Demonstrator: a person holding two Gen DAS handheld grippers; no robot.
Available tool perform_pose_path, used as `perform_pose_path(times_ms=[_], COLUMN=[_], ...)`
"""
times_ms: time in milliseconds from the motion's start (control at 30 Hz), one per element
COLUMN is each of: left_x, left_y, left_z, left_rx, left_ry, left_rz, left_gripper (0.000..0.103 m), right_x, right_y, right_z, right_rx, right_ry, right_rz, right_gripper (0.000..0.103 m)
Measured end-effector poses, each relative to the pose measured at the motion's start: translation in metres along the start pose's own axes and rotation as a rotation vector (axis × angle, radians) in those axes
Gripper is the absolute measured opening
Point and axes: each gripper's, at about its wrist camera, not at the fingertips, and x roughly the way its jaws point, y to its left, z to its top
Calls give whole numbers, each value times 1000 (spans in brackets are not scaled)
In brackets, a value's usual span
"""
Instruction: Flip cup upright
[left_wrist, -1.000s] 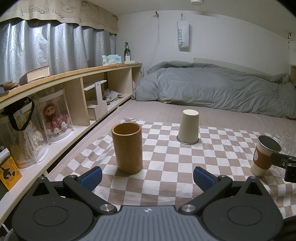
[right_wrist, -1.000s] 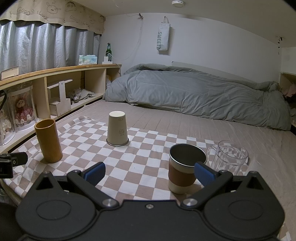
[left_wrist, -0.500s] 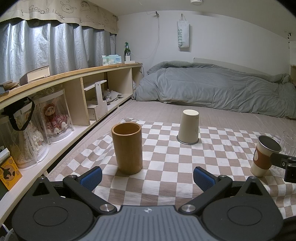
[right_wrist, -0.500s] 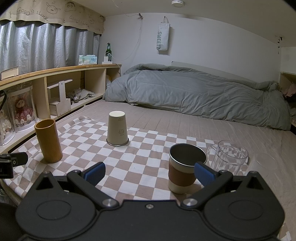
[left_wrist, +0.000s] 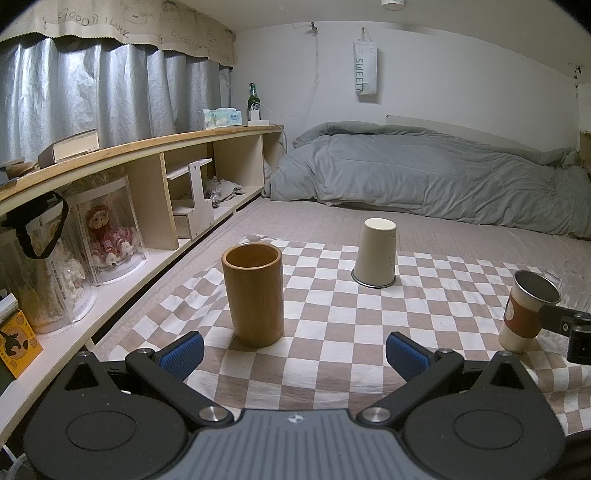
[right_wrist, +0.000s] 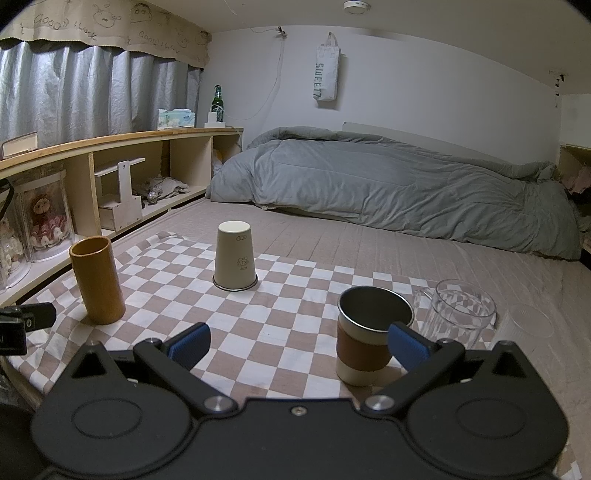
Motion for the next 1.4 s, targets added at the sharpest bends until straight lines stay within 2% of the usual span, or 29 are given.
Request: perform_pose_path(times_ms=[167,267,433,633,800,1033,1233,1333,1400], left_x=[-1,-1,1,15,31,61,75,83,86], left_y=[3,4,7,-1,-9,-17,-17,-12,-7], left_z=[7,8,10,21,32,33,32,32,31], left_rx=[1,5,3,14,15,40,37,6,-25], left_ry=[7,6,-7,-11,-32,32,63,94,113], left_rz=[-17,-29,-34,-92,-68,-119,-138,-157,-170], left_gripper=[103,103,103,103,103,103,103,103,103], right_x=[2,13,38,91,142,231,289,306,316], right_y=[-3,-3,4,21,35,57,78,85,86], right_z=[3,5,25,53,78,104,113,115,116], right_rx=[-3,-3,-68,-132,-71,-21,-65,-73,-69], right_ry=[10,35,24,46,15,122,169,185,197], right_rz=[6,45,42,96,104,152,114,116,120], right_gripper=[103,103,103,103,103,103,102,96,86])
